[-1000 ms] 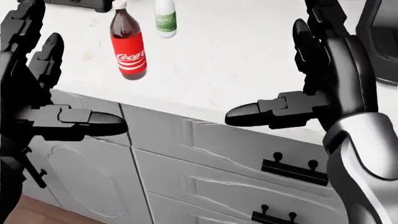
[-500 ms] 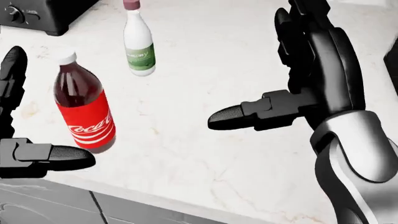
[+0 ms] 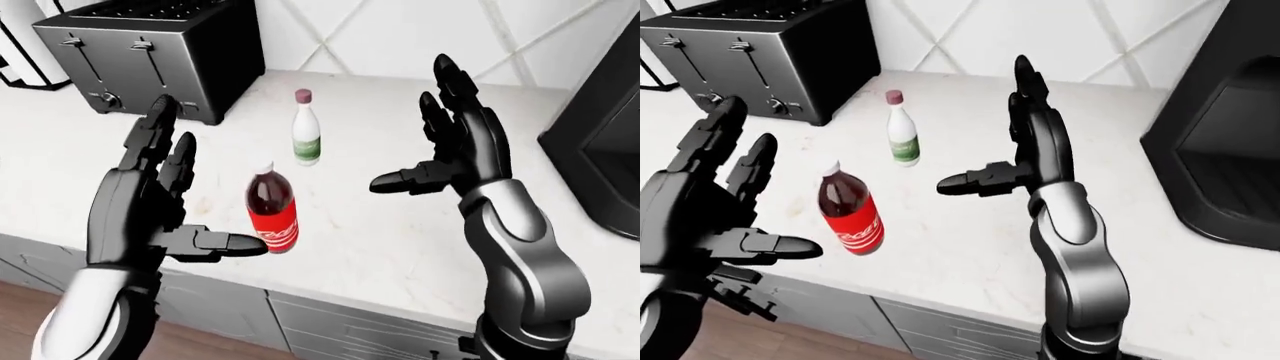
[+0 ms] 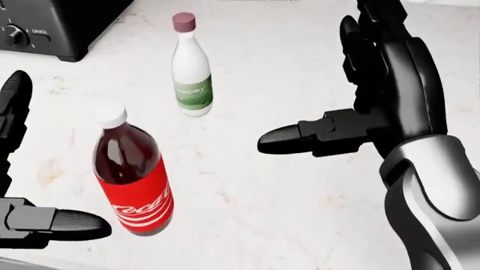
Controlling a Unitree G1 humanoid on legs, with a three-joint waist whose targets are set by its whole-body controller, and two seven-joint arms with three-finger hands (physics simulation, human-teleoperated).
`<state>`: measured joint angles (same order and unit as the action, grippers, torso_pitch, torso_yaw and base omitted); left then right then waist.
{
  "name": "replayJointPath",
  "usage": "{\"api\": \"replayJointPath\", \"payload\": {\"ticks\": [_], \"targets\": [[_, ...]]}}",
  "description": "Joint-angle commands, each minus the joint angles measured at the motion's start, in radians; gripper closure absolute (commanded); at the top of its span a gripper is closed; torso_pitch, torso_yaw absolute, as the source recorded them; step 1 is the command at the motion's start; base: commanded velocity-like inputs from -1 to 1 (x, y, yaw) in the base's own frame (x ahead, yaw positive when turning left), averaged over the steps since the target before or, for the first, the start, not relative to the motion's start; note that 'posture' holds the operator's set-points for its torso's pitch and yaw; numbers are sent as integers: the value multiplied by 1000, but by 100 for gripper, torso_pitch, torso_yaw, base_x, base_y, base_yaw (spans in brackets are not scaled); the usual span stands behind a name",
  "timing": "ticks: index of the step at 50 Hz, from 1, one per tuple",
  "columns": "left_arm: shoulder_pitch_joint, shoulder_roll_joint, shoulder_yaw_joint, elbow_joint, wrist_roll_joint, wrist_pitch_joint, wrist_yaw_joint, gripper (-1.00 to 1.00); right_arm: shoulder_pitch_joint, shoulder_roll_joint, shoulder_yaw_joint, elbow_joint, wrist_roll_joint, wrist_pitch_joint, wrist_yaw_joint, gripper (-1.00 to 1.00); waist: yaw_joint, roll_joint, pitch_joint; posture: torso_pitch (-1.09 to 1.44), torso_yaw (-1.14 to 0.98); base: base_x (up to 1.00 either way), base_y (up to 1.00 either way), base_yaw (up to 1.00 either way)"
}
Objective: Move the drinks to the dining counter.
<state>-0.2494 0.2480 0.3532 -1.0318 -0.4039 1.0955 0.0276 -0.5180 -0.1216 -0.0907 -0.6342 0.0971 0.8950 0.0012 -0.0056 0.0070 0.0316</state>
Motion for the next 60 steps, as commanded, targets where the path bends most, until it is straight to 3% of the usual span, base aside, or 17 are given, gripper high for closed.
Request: {"api": "replayJointPath", "payload": {"ticks": [1, 9, 13, 20, 26, 33, 38, 50, 60], "targets": [[-10, 25, 10, -15, -49, -35, 41, -100, -37, -4, 4, -30, 6, -16, -3, -100, 5, 2, -17, 0, 0, 0, 0, 0], [55, 152, 0, -15, -263, -123, 214, -100, -58, -7, 4, -14, 8, -17, -8, -100, 1, 11, -18, 0, 0, 0, 0, 0], [71, 205, -42, -15, -323, -168, 288, -100, -63, -5, 9, -3, 6, -24, -11, -100, 2, 15, -16, 0, 0, 0, 0, 0], [29, 200, -135, -15, -256, -146, 291, -100, -65, 0, 12, 6, 5, -32, -13, -100, 6, 18, -18, 0, 0, 0, 0, 0], [-14, 144, -190, -15, -137, -86, 225, -100, -71, 5, 18, 3, 3, -26, -17, -100, 8, 17, -18, 0, 0, 0, 0, 0], [-64, 45, -182, -11, 64, -4, 78, -100, -70, 11, 24, 0, 0, -25, -18, -100, 7, 12, -18, 0, 0, 0, 0, 0], [-70, -11, -217, 24, 207, -17, -14, -100, -67, 15, 28, 4, -3, -32, -18, -100, 7, 6, -20, 0, 0, 0, 0, 0], [-47, -72, -273, 87, 419, -54, -139, -100, -65, 15, 24, 3, 1, -33, -18, -100, 8, -4, -23, 0, 0, 0, 0, 0], [-20, -110, -294, 120, 508, -100, -203, -100, -63, 16, 26, -3, 2, -29, -20, -100, 9, -9, -25, 0, 0, 0, 0, 0]]}}
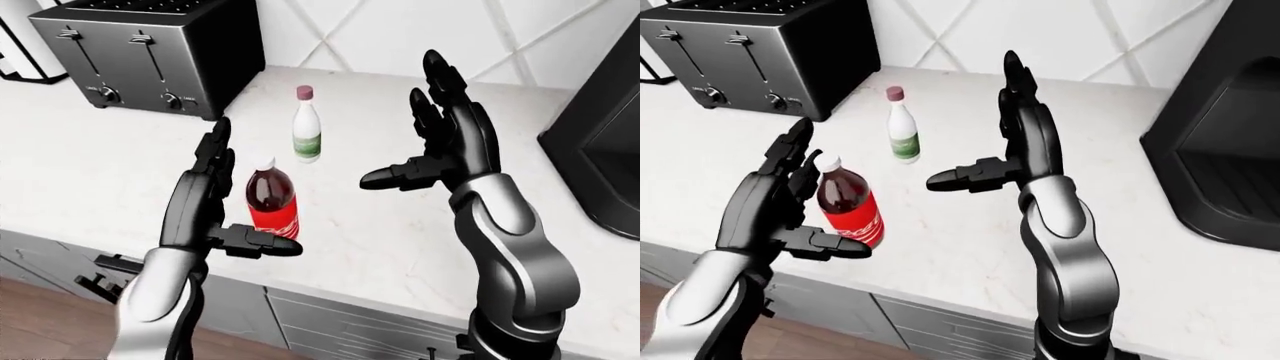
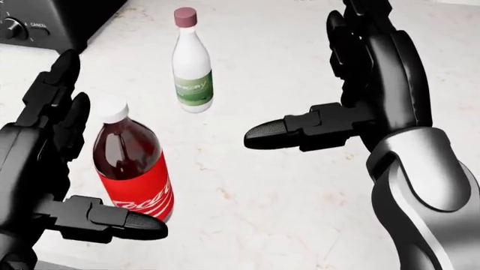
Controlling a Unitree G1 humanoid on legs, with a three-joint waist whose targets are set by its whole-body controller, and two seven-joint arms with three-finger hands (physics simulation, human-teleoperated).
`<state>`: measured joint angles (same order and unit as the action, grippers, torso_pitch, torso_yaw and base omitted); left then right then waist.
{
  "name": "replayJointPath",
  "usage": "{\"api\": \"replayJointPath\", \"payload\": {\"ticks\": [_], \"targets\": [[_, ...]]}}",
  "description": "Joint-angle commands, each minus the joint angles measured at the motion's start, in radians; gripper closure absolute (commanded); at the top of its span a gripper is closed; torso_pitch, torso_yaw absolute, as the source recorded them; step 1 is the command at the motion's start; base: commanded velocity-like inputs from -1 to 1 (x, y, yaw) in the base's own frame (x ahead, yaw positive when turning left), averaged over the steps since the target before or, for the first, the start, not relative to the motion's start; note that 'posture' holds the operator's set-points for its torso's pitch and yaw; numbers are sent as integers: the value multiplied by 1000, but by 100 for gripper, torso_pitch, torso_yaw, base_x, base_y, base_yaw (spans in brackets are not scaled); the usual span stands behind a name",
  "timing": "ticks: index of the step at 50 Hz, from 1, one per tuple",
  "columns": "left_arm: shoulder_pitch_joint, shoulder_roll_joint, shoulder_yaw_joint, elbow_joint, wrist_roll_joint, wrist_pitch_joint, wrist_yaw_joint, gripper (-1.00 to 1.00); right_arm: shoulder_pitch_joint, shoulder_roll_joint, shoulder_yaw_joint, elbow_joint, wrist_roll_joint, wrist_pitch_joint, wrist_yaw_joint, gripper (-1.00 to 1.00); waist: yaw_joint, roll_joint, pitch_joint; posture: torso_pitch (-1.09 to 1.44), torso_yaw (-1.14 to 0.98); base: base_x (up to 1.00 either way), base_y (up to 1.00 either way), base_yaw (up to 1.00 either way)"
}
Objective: Move the drinks to the dining counter.
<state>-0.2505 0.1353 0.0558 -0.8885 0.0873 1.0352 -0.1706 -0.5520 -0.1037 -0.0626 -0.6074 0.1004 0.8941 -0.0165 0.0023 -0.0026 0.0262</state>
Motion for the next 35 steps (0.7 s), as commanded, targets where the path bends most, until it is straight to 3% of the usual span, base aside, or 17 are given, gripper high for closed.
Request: {"api": "replayJointPath", "payload": {"ticks": [1, 12, 15, 20, 25, 32, 35], "targets": [[-13, -1, -1, -18, 26, -50, -8, -100, -29, -1, -2, -30, -1, -27, -2, -100, 2, 1, -20, 0, 0, 0, 0, 0], [-1, -33, -18, 75, 86, -136, -34, -100, -23, 0, -2, -28, 0, -33, -2, -100, 3, -2, -23, 0, 0, 0, 0, 0], [1, -37, -25, 78, 96, -140, -38, -92, -24, 1, -1, -25, 0, -35, -3, -100, 3, -3, -23, 0, 0, 0, 0, 0], [7, -45, -33, 81, 109, -146, -48, -65, -22, 2, 0, -27, 0, -35, -3, -100, 3, -4, -24, 0, 0, 0, 0, 0], [11, -49, -34, 81, 115, -152, -53, -24, -18, 3, 1, -26, -1, -39, -3, -100, 3, -4, -24, 0, 0, 0, 0, 0], [17, -53, -38, 75, 123, -151, -57, 10, -18, 3, 2, -21, -2, -44, -1, -100, 4, -4, -25, 0, 0, 0, 0, 0], [22, -54, -35, 75, 123, -158, -60, 35, -22, 3, 3, -23, -3, -39, -1, -100, 4, -4, -25, 0, 0, 0, 0, 0]]}}
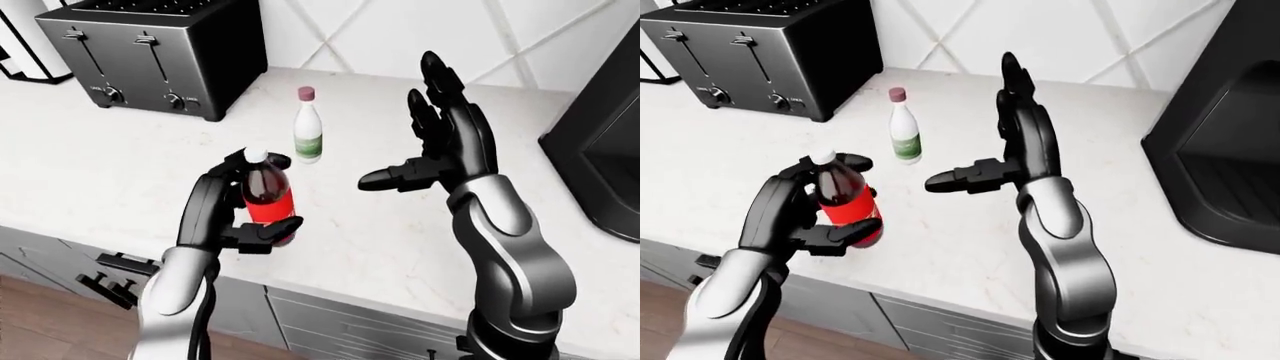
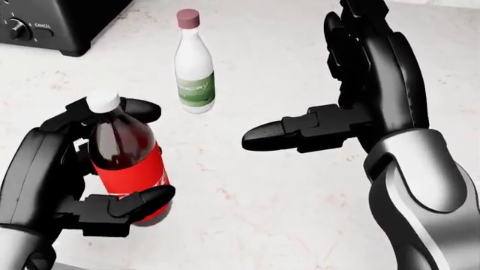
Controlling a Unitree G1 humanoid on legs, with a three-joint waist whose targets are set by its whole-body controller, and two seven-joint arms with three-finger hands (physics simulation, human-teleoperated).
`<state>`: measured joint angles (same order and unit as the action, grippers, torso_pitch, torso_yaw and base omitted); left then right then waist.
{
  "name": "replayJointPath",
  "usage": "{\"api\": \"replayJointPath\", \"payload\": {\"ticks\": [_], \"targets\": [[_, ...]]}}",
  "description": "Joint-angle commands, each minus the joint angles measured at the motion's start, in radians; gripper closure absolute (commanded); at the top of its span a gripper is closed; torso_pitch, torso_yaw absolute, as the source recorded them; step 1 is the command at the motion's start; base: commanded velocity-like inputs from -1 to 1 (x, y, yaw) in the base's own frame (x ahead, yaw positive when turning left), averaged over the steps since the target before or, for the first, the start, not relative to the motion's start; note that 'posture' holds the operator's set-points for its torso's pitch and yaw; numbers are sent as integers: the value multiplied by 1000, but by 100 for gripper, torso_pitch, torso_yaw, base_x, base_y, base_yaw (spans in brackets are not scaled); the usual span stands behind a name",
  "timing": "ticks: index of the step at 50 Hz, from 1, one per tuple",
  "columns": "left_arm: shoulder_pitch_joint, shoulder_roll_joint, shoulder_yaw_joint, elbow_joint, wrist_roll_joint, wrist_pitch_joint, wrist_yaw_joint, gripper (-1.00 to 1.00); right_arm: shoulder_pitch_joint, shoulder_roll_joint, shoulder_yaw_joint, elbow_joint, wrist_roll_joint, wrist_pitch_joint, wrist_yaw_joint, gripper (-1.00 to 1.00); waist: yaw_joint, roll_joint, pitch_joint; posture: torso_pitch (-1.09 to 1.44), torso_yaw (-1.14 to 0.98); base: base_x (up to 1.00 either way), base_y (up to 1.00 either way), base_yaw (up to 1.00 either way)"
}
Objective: Move the drinks to the dining counter.
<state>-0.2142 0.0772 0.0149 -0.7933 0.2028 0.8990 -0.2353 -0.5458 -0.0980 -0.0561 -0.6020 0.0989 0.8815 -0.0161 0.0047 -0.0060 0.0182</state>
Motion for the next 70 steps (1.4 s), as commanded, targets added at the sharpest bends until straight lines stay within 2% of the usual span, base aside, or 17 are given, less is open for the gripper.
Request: {"api": "replayJointPath", "payload": {"ticks": [1, 5, 6, 16, 17, 18, 26, 43, 49, 56, 70], "targets": [[-16, 4, 8, -28, 9, -13, 3, 43, -30, -3, -3, -28, -3, -25, -2, -100, 2, 0, -17, 0, 0, 0, 0, 0], [-25, 8, 13, -65, 12, 22, -7, 77, -42, -2, 0, -37, -5, -8, -2, -100, 0, 1, -17, 0, 0, 0, 0, 0], [-28, 10, 16, -80, 11, 37, -12, 100, -48, -2, -1, -39, -4, -1, -3, -100, 0, 2, -16, 0, 0, 0, 0, 0], [-46, 46, 81, -222, -17, 171, -52, 100, -121, -3, -1, -73, 5, 89, -22, -100, -3, 5, -9, 0, 0, 0, 0, 0], [-48, 49, 90, -235, -22, 183, -54, 100, -133, -3, 4, -70, 4, 97, -25, -100, -3, 5, -8, 0, 0, 0, 0, 0], [-41, 56, 127, -249, -35, 185, -68, 100, -205, 24, 44, -9, -13, 110, -52, -100, -2, 5, -7, 0, 0, 0, 0, 0], [-47, 72, 158, -254, -64, 192, -64, 100, -265, 65, 64, 94, -55, 73, -52, -100, -4, 15, -3, 0, 0, 0, 0, 0], [-43, 73, 148, -254, -77, 186, -49, 100, -413, 89, 60, 446, -110, -95, -55, -100, -3, 20, -6, 0, 0, 0, 0, 0], [-48, 75, 153, -254, -85, 191, -46, 100, -433, 86, 63, 524, -129, -136, -49, -100, -5, 21, -5, 0, 0, 0, 0, 0], [-33, 73, 134, -254, -83, 181, -36, 100, -455, 97, 74, 573, -165, -161, -37, -100, -3, 21, -8, 0, 0, 0, 0, 0], [-35, 76, 150, -254, -92, 181, -38, 100, -506, 124, 84, 735, -222, -251, -33, -100, -1, 24, -14, 0, 0, 0, 0, 0]]}}
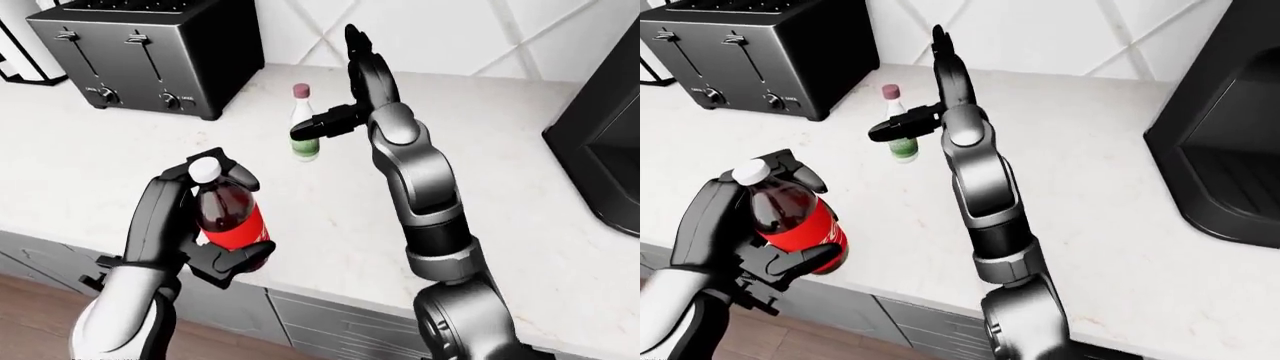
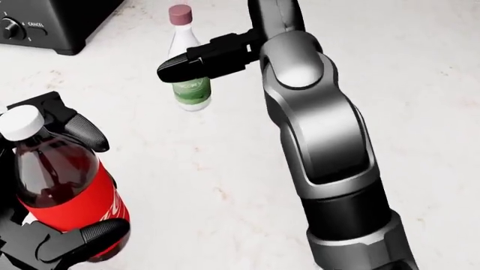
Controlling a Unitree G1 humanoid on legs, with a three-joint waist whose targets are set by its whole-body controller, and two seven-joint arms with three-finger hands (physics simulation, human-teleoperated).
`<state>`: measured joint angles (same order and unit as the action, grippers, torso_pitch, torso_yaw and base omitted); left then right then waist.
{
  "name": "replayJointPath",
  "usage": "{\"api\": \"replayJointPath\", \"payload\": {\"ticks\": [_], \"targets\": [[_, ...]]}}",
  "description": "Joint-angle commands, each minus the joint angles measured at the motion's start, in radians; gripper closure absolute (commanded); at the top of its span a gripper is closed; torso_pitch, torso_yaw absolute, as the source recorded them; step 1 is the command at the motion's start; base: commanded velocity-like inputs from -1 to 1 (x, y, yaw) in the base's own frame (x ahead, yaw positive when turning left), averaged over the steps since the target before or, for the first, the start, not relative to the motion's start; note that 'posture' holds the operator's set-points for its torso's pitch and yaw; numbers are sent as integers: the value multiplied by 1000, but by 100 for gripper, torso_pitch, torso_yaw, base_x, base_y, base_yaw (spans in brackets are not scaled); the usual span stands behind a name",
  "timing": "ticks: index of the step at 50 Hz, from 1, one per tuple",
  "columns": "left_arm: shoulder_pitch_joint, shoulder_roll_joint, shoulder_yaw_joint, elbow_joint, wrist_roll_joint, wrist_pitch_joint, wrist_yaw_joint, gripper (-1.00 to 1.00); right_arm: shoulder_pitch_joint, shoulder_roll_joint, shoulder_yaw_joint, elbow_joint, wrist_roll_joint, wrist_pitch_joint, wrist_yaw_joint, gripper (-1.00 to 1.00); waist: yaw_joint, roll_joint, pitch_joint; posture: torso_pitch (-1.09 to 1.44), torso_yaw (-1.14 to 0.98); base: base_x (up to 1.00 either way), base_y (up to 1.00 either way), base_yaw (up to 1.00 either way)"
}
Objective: Move the drinks to the dining counter.
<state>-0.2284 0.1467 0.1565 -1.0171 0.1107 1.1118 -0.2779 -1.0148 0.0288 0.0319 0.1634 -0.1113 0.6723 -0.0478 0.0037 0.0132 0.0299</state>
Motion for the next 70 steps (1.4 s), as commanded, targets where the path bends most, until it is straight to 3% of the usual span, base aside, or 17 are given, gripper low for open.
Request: {"api": "replayJointPath", "payload": {"ticks": [1, 27, 57, 64, 70], "targets": [[-22, 7, 9, -30, -1, -30, 5, 100, -36, 1, -1, -23, -17, -46, 0, -100, 0, 5, -26, 0, 0, 0, 0, 0], [-33, 23, 30, -30, -29, -21, 18, 100, -13, 55, 39, 138, -187, -151, 91, -100, -4, 8, -20, 0, 0, 0, 0, 0], [-6, 23, 44, -30, -50, -44, 25, 100, -92, 74, 18, 485, -172, -347, 27, -100, -6, 17, -25, 0, 0, 0, 0, 0], [-3, 23, 47, -30, -53, -47, 26, 100, -101, 78, 17, 508, -169, -360, 25, -65, -5, 17, -26, 0, 0, 0, 0, 0], [-7, 27, 47, -30, -58, -43, 31, 100, -101, 80, 18, 527, -170, -375, 24, -13, -4, 17, -28, 0, 0, 0, 0, 0]]}}
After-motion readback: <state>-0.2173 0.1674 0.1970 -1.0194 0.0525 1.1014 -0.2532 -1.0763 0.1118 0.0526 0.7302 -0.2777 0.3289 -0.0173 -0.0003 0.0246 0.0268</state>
